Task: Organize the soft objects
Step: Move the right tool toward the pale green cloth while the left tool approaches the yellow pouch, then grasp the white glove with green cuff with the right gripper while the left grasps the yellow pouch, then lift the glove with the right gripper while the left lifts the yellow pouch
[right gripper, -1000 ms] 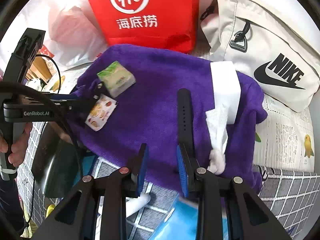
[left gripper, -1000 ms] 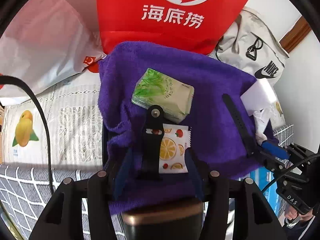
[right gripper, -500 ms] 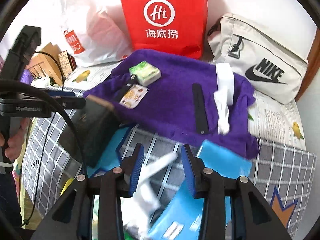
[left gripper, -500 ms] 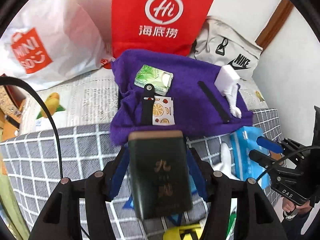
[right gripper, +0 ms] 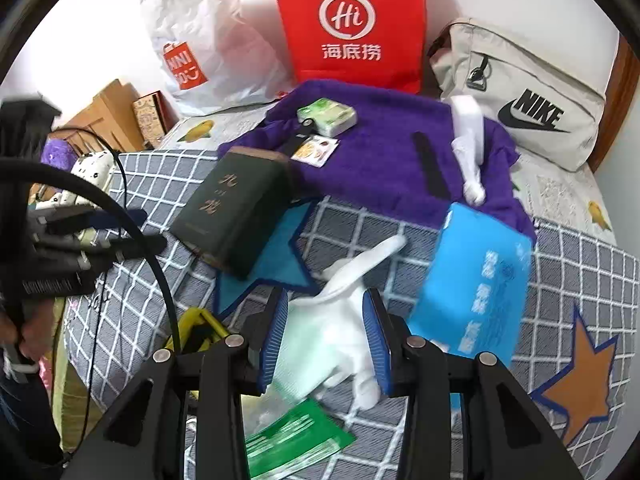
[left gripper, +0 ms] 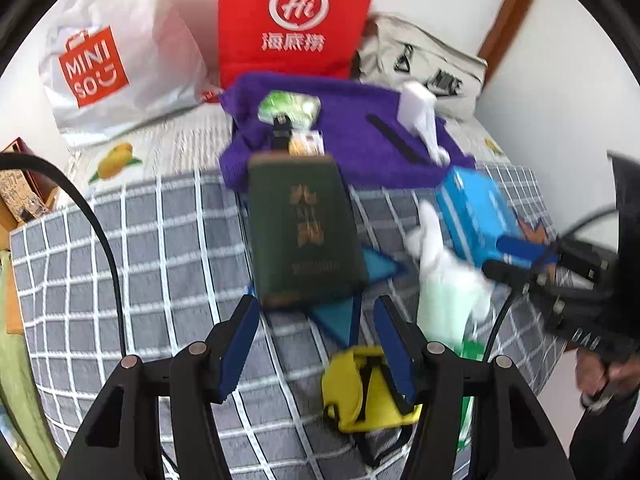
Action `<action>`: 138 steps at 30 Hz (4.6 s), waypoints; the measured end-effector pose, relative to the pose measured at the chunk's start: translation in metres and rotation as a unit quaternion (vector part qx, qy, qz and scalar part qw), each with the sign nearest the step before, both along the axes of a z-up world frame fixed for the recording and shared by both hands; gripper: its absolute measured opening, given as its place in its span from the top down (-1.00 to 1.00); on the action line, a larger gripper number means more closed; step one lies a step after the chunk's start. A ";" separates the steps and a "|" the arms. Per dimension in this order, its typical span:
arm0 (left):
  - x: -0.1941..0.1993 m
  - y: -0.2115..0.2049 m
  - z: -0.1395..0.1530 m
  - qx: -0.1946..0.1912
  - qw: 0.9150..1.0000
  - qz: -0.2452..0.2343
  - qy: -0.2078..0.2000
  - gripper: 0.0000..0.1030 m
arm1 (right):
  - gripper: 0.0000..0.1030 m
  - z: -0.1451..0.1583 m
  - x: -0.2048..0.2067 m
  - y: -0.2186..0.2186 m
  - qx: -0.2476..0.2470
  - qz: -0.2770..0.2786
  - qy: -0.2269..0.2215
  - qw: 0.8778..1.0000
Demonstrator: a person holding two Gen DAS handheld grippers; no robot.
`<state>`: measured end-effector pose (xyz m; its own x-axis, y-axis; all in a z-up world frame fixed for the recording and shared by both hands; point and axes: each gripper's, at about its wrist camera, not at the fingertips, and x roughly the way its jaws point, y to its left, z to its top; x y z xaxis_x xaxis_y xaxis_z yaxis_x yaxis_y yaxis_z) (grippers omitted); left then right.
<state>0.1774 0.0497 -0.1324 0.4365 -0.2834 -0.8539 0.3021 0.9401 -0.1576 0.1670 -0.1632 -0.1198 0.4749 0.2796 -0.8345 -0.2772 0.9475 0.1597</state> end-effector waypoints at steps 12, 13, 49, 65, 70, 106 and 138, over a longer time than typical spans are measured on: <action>-0.048 -0.021 -0.062 0.019 0.998 -0.059 0.010 -0.12 | 0.24 -0.007 -0.036 -0.009 0.008 -0.033 -0.002 0.999; -0.050 -0.025 -0.067 0.027 0.998 -0.061 0.011 -0.12 | 0.24 -0.009 -0.038 -0.009 0.005 -0.034 -0.002 0.999; -0.061 0.028 -0.061 0.003 1.000 0.019 -0.010 0.40 | -0.30 -0.040 -0.019 0.047 -0.061 0.039 -0.003 0.997; -0.060 0.034 -0.070 -0.030 0.999 0.015 -0.001 0.40 | 0.68 -0.077 0.015 0.045 -0.090 0.023 0.065 0.993; -0.058 0.033 -0.072 -0.029 0.999 0.014 0.000 0.40 | 0.80 -0.068 0.001 0.041 -0.098 0.032 0.031 0.994; -0.055 0.034 -0.074 -0.032 0.999 0.022 0.007 0.40 | 0.77 -0.073 -0.011 0.040 -0.045 0.014 0.020 0.999; -0.058 0.031 -0.072 0.006 0.999 0.008 0.033 0.48 | 0.78 -0.011 -0.035 -0.014 0.052 -0.003 -0.011 0.999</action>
<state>0.1191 0.0811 -0.2045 0.3830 -0.2657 -0.8847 0.2758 0.9469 -0.1651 0.1319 -0.1770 -0.1309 0.4944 0.3608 -0.7908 -0.2759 0.9279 0.2509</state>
